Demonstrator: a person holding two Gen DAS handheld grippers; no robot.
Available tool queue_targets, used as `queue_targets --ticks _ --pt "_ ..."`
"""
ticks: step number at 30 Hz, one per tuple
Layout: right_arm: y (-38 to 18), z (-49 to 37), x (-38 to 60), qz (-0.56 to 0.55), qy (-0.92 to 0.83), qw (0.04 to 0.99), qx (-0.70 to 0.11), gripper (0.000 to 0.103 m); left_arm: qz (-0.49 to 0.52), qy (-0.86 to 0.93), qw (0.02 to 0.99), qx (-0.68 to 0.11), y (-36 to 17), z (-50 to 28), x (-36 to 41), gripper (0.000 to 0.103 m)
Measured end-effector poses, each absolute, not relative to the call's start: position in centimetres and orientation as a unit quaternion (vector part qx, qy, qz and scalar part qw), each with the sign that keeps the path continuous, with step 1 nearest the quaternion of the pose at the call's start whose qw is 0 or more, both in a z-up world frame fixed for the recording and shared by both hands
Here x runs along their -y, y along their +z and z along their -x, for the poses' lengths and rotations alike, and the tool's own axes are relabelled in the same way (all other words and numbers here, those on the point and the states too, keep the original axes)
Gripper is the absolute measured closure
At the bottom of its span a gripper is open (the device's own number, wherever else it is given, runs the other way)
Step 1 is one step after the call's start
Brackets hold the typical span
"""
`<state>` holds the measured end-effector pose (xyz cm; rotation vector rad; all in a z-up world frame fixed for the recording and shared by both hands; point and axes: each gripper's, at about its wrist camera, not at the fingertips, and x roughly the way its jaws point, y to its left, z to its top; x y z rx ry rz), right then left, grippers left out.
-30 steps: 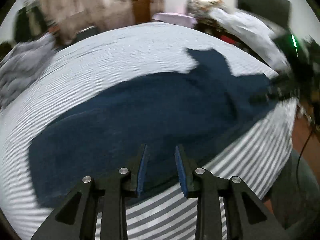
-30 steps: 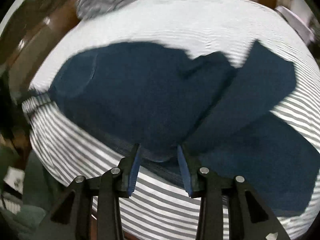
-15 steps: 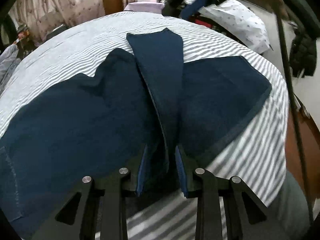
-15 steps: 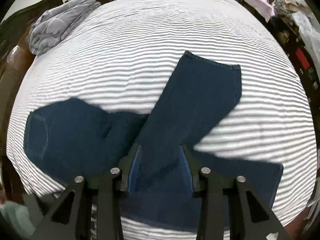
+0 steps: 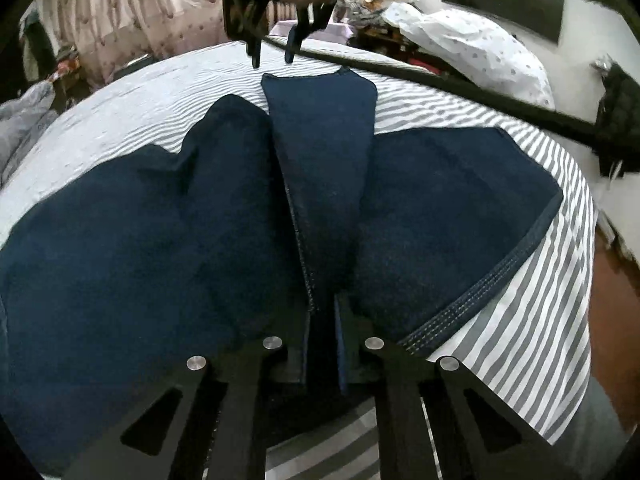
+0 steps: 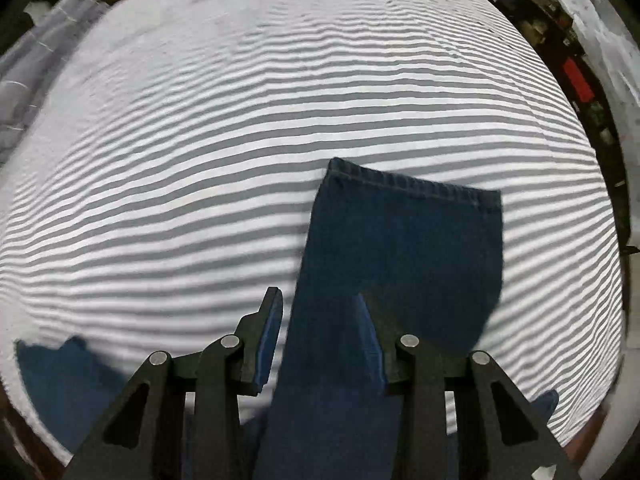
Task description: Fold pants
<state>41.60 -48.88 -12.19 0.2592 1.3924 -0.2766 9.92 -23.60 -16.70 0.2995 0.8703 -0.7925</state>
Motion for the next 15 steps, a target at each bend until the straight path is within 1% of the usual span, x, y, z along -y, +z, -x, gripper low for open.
queue_targets --ticks 5,6,7,8,10,12,15 --pt "-15.7 -44.5 47.8 -0.078 -0.177 0.729 -0.657 0.072 -0.119 -0.377 0.821 -0.411 -16.8 -10.2 23.0 0.094" --pt "-16.0 -44.6 47.8 -0.075 -0.184 0.726 -0.658 0.076 -0.12 -0.379 0.821 -0.41 -16.7 -10.2 22.9 0.094" --pt "-16.5 -44.7 48.0 -0.07 -0.192 0.723 -0.66 0.086 -0.12 -0.379 0.822 -0.406 -16.6 -10.2 22.8 0.094" --pt "-17.0 -44.7 48.3 -0.066 -0.202 0.719 -0.662 0.091 -0.12 -0.38 0.822 -0.406 -16.6 -10.2 22.7 0.095" --pt "-17.3 -44.3 49.0 -0.086 -0.199 0.718 -0.661 0.096 -0.116 -0.382 0.821 -0.408 -16.7 -10.4 22.5 0.094" --pt "-16.4 -43.5 49.4 -0.087 -0.201 0.728 -0.649 0.097 -0.113 -0.383 0.82 -0.409 -16.8 -10.5 22.2 0.095" --pt "-13.2 -41.2 51.0 -0.121 -0.2 0.75 -0.619 0.097 -0.106 -0.383 0.821 -0.411 -16.5 -10.7 21.7 0.096"
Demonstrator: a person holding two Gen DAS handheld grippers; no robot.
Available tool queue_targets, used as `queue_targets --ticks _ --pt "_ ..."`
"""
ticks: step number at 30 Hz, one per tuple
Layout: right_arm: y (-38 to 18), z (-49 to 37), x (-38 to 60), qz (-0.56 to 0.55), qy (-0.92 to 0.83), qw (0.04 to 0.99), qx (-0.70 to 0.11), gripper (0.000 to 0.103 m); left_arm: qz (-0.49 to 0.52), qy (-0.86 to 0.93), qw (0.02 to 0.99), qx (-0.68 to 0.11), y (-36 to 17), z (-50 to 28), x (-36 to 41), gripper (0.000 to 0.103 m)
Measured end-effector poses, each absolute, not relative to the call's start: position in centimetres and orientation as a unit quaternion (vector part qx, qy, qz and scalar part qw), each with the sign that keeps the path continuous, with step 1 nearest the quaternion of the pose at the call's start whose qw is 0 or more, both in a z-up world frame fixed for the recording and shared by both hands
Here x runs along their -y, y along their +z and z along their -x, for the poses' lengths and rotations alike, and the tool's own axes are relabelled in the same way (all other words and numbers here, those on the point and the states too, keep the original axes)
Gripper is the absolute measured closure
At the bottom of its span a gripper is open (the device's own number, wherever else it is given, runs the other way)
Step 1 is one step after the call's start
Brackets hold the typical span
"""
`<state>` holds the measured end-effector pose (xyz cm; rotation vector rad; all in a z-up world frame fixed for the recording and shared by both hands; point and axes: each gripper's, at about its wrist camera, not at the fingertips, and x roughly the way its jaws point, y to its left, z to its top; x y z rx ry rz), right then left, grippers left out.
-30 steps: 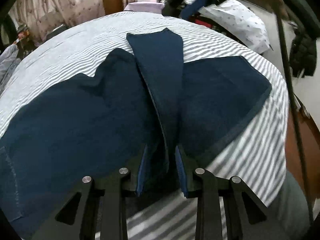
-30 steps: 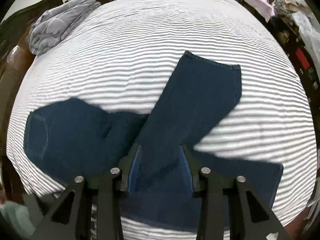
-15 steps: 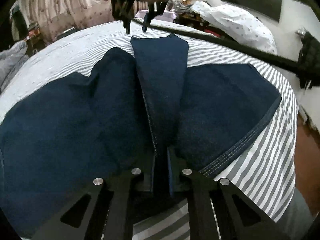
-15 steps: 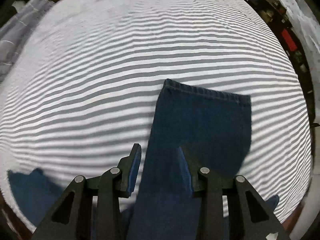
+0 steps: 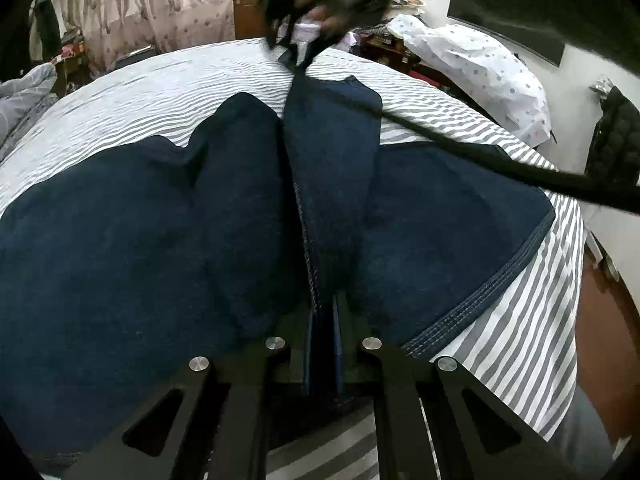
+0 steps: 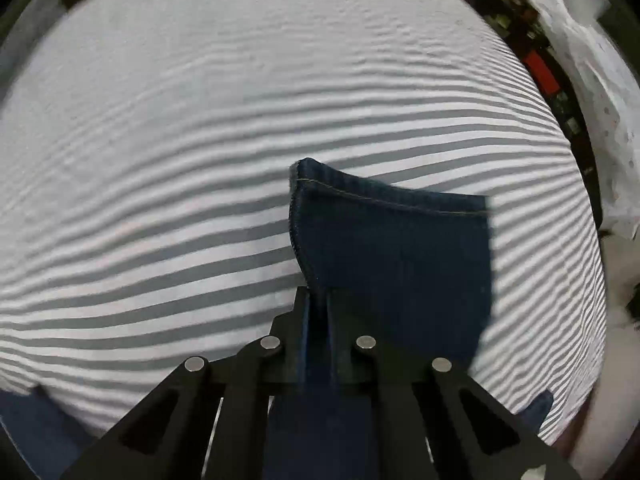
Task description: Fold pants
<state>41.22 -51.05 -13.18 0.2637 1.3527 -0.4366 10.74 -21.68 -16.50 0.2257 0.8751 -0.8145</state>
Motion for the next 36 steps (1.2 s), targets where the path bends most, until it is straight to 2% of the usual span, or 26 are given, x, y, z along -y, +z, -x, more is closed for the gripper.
queue_targets --ticks 5,11,14,16,22,31,36 --pt "-5.1 -33.0 56.8 -0.189 -0.214 0.786 -0.549 0.097 -0.116 -0.376 0.834 -0.388 -14.8 -10.9 21.0 0.097" --pt "-0.9 -18.9 62.5 -0.265 -0.236 0.798 -0.486 0.098 -0.161 -0.4 0.836 -0.34 -11.4 -9.9 20.9 0.097" --pt "-2.7 -11.8 64.4 -0.312 -0.247 0.792 -0.464 0.098 -0.199 -0.421 0.821 -0.331 -11.7 -8.7 21.2 0.097" --pt "-6.2 -6.7 65.2 -0.357 -0.26 0.768 -0.464 0.098 -0.231 -0.427 0.81 -0.33 -12.7 -8.1 21.5 0.097" --pt "-15.7 -0.4 65.5 -0.435 -0.271 0.714 -0.477 0.098 -0.31 -0.421 0.787 -0.329 -15.6 -6.4 22.7 0.097" --pt "-15.2 1.8 63.6 -0.426 -0.29 0.73 -0.449 0.097 -0.339 -0.44 0.771 -0.31 -15.2 -5.2 22.3 0.097" --pt "-18.0 3.2 64.0 -0.456 -0.286 0.709 -0.456 0.097 -0.354 -0.44 0.766 -0.309 -15.7 -4.8 21.9 0.097"
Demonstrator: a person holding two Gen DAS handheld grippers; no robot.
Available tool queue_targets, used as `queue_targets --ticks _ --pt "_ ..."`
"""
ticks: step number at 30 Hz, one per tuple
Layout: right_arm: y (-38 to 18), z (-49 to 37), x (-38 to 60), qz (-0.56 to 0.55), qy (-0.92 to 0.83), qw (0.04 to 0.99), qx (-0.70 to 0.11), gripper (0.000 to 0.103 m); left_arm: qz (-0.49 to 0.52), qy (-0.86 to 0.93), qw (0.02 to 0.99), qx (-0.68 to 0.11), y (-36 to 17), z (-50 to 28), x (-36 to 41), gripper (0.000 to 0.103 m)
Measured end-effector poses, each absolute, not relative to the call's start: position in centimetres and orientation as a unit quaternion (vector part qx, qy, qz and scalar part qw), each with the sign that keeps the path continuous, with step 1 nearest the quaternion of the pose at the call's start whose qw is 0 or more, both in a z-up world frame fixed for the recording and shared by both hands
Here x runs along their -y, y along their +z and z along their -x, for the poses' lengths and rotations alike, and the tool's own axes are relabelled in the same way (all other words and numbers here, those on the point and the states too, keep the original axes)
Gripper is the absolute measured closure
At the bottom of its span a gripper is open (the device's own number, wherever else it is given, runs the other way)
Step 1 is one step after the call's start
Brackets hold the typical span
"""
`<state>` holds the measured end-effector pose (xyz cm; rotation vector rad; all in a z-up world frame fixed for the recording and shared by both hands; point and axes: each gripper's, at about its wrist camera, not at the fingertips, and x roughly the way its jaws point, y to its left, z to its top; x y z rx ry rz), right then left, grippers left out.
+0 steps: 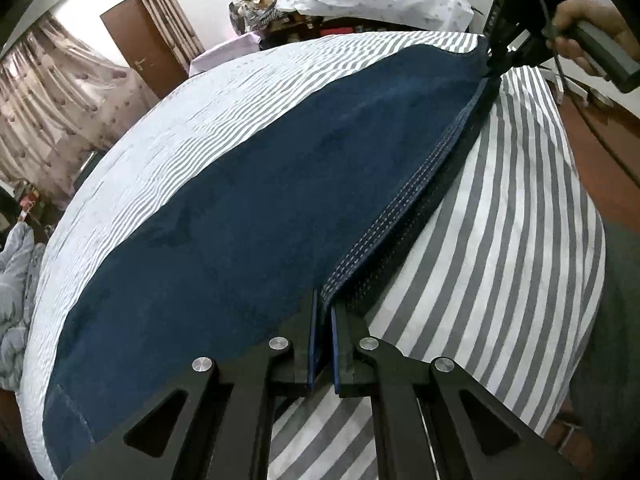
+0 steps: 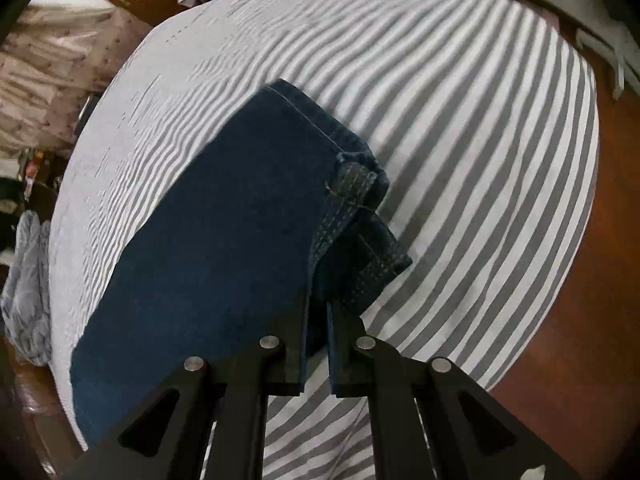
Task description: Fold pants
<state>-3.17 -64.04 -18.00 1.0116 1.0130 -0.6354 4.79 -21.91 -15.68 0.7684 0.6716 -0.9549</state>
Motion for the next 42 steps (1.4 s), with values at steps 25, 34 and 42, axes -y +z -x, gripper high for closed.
queue_targets --ticks 25,34,42 --pt "-10.9 1.5 61.2 -0.336 -0.336 0.761 -0.441 0.059 -0.297 -0.425 0.779 -0.352 -16.5 -5.3 19.3 0.097" --pt "-7.5 -7.7 55.3 -0.3 -0.188 0.816 -0.458 0.058 -0.158 -0.431 0.792 -0.402 -12.0 -8.1 16.9 0.085" --pt "-6.6 -20.1 45.0 -0.229 0.047 0.825 -0.514 0.054 -0.038 -0.324 0.843 -0.429 -9.1 -16.9 10.4 0.084"
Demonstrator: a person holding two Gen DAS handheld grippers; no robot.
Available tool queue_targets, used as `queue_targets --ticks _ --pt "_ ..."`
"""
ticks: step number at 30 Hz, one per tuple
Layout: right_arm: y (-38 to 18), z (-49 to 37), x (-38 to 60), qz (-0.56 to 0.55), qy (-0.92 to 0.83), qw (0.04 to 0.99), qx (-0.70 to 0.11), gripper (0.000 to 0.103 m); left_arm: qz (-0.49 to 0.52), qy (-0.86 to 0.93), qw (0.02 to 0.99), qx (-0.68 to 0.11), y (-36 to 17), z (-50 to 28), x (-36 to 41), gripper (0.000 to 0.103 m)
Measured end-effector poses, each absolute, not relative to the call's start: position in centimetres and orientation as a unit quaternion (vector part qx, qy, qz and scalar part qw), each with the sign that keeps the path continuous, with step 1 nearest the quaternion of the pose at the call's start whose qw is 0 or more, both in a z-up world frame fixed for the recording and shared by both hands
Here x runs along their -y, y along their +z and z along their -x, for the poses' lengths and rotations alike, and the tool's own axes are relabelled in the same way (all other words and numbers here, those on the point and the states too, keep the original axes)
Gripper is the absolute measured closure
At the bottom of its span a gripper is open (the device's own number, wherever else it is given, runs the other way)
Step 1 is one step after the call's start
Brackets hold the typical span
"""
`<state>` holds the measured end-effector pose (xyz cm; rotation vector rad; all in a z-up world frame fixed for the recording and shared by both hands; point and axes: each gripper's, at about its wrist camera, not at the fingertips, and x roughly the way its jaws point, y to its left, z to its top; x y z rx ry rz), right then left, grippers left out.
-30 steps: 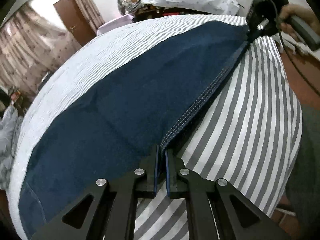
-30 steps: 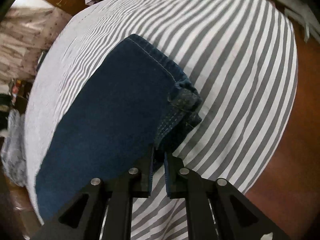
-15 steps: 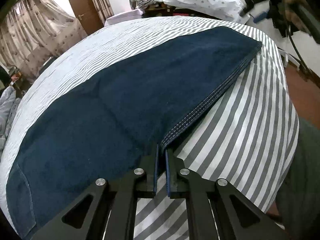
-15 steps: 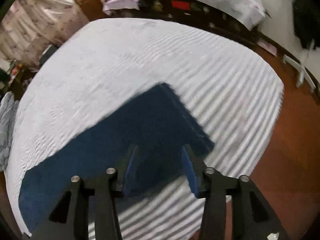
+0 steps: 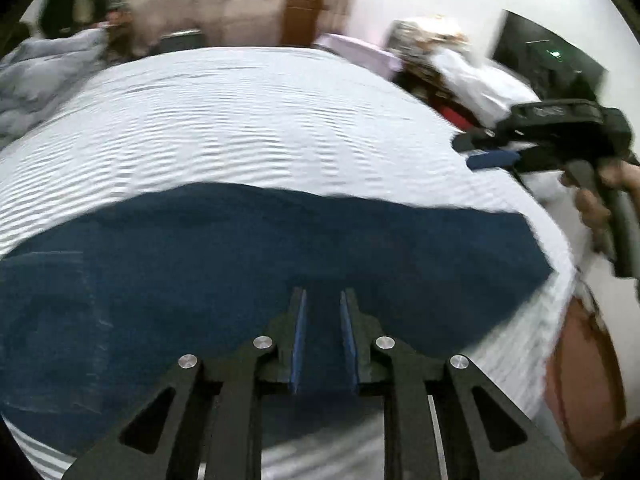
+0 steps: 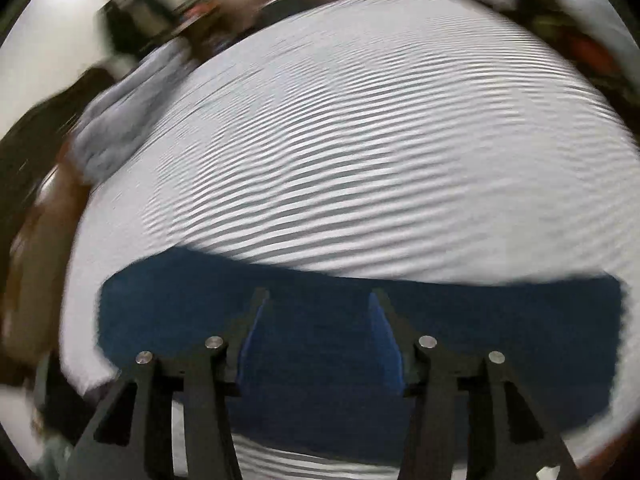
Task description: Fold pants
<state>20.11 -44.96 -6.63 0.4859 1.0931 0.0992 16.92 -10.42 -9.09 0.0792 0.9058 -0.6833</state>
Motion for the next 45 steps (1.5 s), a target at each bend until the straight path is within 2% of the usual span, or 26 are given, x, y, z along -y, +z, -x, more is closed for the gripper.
queue_targets --ticks 4,9,14,19,24,29,31,32,34,38,40,43,45 --pt "-8.4 -27.4 39.2 -0.205 0.152 0.786 -0.564 0.055 -0.058 -0.281 0.841 -0.458 -11.9 -19.0 8.1 0.084" --pt "-12.3 -35.9 33.5 -0.224 0.209 0.729 -0.612 0.056 -0.089 -0.253 0.83 -0.489 -15.9 -17.8 5.2 0.084" --pt "-16.6 -41.3 29.6 -0.228 0.236 0.67 -0.666 0.056 -0.036 -0.263 0.826 -0.497 -17.2 -16.7 1.3 0.087" --pt "-19.2 -41.9 26.1 -0.259 0.291 0.602 -0.697 0.057 -0.012 -0.261 0.823 -0.505 -17.5 -16.7 0.4 0.09" --pt "-18.7 -41.4 24.1 -0.211 0.344 0.602 -0.689 0.056 -0.028 -0.262 0.83 -0.492 -17.9 -15.9 0.7 0.09" --pt "-21.1 -43.1 25.6 -0.296 0.322 0.602 -0.668 0.06 -0.023 -0.261 0.829 -0.493 -17.9 -16.0 1.0 0.09" --pt "-21.6 -42.9 24.9 -0.28 0.316 0.602 -0.678 0.071 -0.025 -0.261 0.831 -0.491 -18.1 -15.8 1.2 0.09" --pt "-21.4 -42.8 24.8 -0.27 0.312 0.612 -0.675 0.071 -0.025 -0.261 0.832 -0.489 -18.0 -15.9 0.8 0.09" --pt "-20.6 -42.2 25.1 -0.27 0.308 0.627 -0.662 0.089 -0.023 -0.261 0.833 -0.488 -17.9 -16.0 0.3 0.09" --pt "-18.1 -41.9 25.2 -0.303 0.309 0.654 -0.621 0.094 -0.02 -0.258 0.836 -0.484 -17.8 -16.0 -0.4 0.09" --pt "-17.0 -41.9 25.5 -0.321 0.298 0.674 -0.595 0.101 -0.018 -0.256 0.835 -0.486 -17.8 -15.9 -0.4 0.09" --pt "-14.7 -43.6 26.5 -0.353 0.291 0.709 -0.537 0.101 -0.017 -0.252 0.836 -0.488 -17.7 -15.8 -0.3 0.09" --pt "-14.8 -44.9 26.0 -0.35 0.284 0.699 -0.556 0.099 -0.026 -0.253 0.838 -0.482 -17.8 -15.5 -0.4 0.09"
